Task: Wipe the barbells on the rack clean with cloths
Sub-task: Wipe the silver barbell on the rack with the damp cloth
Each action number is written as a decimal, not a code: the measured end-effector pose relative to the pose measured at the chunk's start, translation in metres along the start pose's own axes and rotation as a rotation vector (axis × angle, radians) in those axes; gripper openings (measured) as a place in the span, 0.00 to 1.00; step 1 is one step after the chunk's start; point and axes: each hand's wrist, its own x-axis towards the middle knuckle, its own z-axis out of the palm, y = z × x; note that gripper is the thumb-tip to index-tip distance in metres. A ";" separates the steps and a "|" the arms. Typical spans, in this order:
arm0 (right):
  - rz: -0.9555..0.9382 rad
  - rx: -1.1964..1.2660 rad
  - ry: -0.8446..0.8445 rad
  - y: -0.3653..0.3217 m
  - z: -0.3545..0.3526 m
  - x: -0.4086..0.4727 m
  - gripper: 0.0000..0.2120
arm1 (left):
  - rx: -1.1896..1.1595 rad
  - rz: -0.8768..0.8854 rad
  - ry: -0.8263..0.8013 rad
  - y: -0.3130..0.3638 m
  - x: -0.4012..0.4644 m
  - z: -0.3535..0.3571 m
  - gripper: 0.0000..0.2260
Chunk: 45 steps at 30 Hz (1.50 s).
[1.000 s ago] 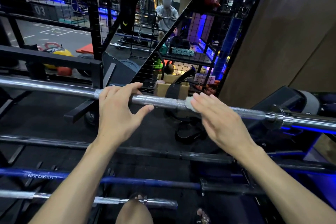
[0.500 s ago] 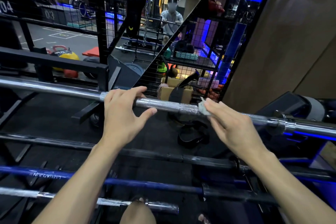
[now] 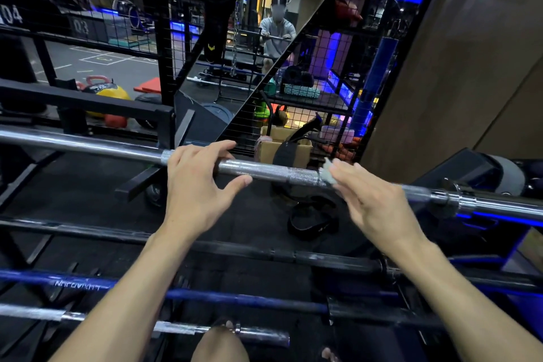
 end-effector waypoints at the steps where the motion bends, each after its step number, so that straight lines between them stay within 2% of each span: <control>1: 0.028 -0.003 0.029 -0.001 0.001 -0.005 0.18 | -0.001 -0.003 -0.001 0.000 0.000 0.001 0.28; 4: 0.048 -0.012 0.076 -0.025 0.026 0.000 0.18 | 0.001 -0.015 -0.007 0.003 0.000 0.003 0.28; 8: 0.030 0.091 0.027 -0.050 0.055 0.025 0.16 | 0.008 -0.012 -0.006 0.005 0.000 0.003 0.27; 13: -0.107 0.031 -0.066 -0.026 0.022 0.015 0.20 | 0.000 -0.011 -0.026 0.001 0.002 0.001 0.28; 18: 0.072 -0.046 -0.006 0.020 -0.025 -0.037 0.23 | 0.000 -0.019 -0.027 0.003 0.001 0.001 0.28; 22: 0.119 -0.040 0.062 0.003 -0.007 -0.033 0.19 | -0.010 -0.028 -0.023 0.006 0.000 0.002 0.27; 27: 0.097 0.086 0.058 -0.051 0.049 0.016 0.16 | -0.008 -0.029 -0.021 0.005 0.001 0.001 0.27; 31: -0.047 0.032 -0.071 -0.023 0.019 0.007 0.20 | -0.017 -0.011 -0.015 0.001 0.002 -0.001 0.27; 33: 0.028 -0.009 -0.039 0.002 -0.004 -0.013 0.19 | -0.018 -0.011 -0.015 0.001 0.001 0.000 0.27; 35: 0.165 -0.020 0.063 0.015 -0.018 -0.030 0.16 | -0.015 -0.012 -0.015 0.003 0.000 0.000 0.27; 37: 0.240 -0.035 0.145 0.009 -0.012 -0.036 0.18 | -0.016 -0.001 -0.009 0.005 0.000 0.002 0.27; 39: 0.227 -0.027 0.168 -0.014 0.011 -0.024 0.21 | -0.016 0.005 -0.006 0.008 -0.001 0.004 0.26; 42: 0.167 0.034 0.104 -0.046 0.044 -0.001 0.21 | -0.016 0.014 -0.005 0.008 -0.001 0.003 0.26; 45: 0.060 0.011 -0.011 -0.033 0.028 -0.002 0.23 | -0.021 0.019 -0.001 0.004 0.000 0.001 0.26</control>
